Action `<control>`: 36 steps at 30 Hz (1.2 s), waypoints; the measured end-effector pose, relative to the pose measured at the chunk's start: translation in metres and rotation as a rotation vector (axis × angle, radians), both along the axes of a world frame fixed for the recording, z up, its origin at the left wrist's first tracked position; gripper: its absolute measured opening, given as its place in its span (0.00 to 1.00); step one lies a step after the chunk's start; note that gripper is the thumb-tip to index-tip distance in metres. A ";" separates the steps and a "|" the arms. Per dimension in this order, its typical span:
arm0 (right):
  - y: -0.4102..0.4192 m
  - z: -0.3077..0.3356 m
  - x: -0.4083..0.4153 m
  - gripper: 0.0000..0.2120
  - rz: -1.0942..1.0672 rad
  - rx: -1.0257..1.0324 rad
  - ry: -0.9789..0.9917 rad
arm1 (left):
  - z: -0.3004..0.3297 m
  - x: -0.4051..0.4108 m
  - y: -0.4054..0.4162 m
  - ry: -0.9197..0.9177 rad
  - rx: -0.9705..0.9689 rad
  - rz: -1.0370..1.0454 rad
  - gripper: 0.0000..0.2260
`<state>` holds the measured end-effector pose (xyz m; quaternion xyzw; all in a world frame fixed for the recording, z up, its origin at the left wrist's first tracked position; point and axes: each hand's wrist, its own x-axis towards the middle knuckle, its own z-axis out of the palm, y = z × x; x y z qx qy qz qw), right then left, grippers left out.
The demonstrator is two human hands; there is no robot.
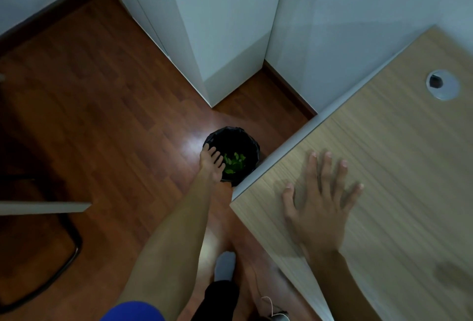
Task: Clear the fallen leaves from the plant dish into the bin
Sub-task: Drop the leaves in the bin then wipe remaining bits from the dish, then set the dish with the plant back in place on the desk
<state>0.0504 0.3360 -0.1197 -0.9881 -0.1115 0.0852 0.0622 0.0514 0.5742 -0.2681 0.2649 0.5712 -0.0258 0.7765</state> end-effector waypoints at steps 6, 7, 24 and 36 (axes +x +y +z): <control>-0.001 -0.001 -0.002 0.36 -0.006 0.002 -0.011 | 0.017 -0.006 0.003 0.001 0.103 -0.102 0.24; -0.001 -0.001 -0.002 0.36 -0.007 0.001 -0.011 | 0.022 -0.007 0.003 0.002 0.107 -0.122 0.24; -0.011 0.047 -0.016 0.33 0.024 0.044 0.191 | 0.172 -0.063 -0.048 -0.220 0.831 -0.998 0.25; -0.117 0.219 -0.030 0.30 -0.155 0.194 0.006 | 0.344 -0.034 -0.137 -0.430 1.224 -1.386 0.25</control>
